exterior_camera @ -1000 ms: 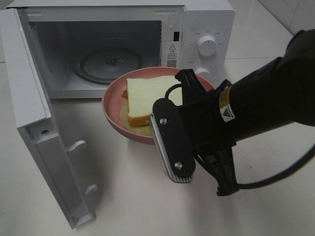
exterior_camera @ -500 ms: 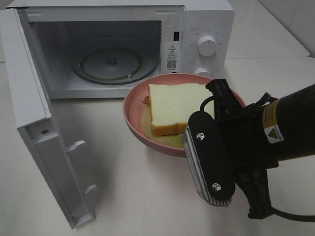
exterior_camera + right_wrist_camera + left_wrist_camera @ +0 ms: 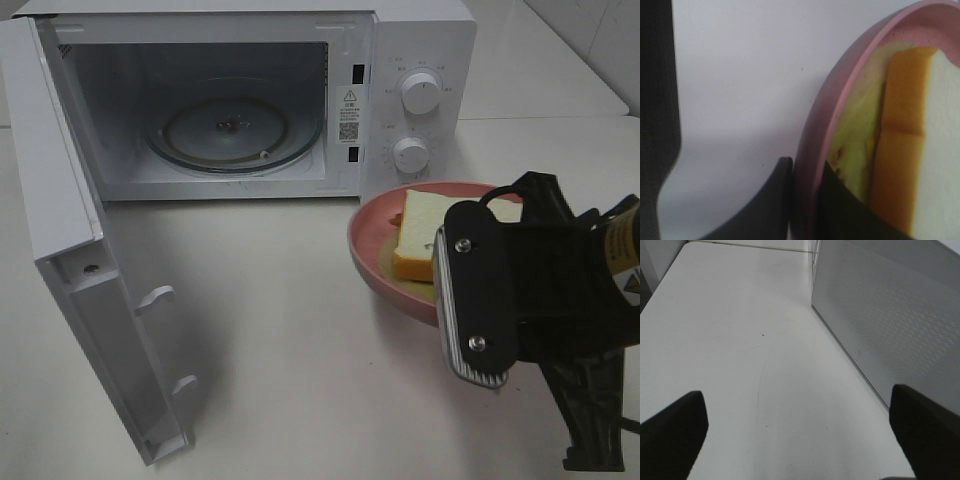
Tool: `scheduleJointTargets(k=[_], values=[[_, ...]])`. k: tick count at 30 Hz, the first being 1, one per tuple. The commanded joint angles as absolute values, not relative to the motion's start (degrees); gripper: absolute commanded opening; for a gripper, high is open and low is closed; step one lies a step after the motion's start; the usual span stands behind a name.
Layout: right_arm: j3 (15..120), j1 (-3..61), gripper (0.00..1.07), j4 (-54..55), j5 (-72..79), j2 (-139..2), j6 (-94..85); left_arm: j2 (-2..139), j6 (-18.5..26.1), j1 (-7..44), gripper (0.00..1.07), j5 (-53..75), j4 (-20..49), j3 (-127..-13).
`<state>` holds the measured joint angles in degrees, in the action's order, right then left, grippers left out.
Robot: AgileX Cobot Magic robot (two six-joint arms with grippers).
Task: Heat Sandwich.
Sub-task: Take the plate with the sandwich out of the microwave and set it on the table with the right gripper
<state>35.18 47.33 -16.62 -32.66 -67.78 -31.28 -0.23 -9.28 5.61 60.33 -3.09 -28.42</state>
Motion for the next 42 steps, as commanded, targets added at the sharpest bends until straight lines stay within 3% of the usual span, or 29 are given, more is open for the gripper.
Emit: scheduleJointTargets(k=[1, 6, 20, 35, 42], values=[[35.18, 47.5, 0.0, -21.14, -35.81, -66.75, -21.66, -1.15, -9.8, 5.61, 0.91, 59.82, -2.64, -28.42], [35.18, 47.5, 0.0, -30.88, -38.79, -66.75, -1.83, -1.15, -9.8, 5.61, 0.91, 59.82, -2.64, -28.42], [35.52, 47.5, 0.0, -41.94, -48.41, -67.49, 31.05, -1.15, -9.8, 5.61, 0.91, 59.82, -2.64, -28.42], [37.53, 47.33, 0.0, -46.98, -55.63, -78.15, 49.68, -1.15, -9.8, 5.61, 0.91, 59.82, -2.64, -28.42], [42.06, 38.9, 0.0, -48.13, -54.26, -83.77, 49.45, -1.15, -9.8, 5.61, 0.91, 59.82, -2.64, -28.42]])
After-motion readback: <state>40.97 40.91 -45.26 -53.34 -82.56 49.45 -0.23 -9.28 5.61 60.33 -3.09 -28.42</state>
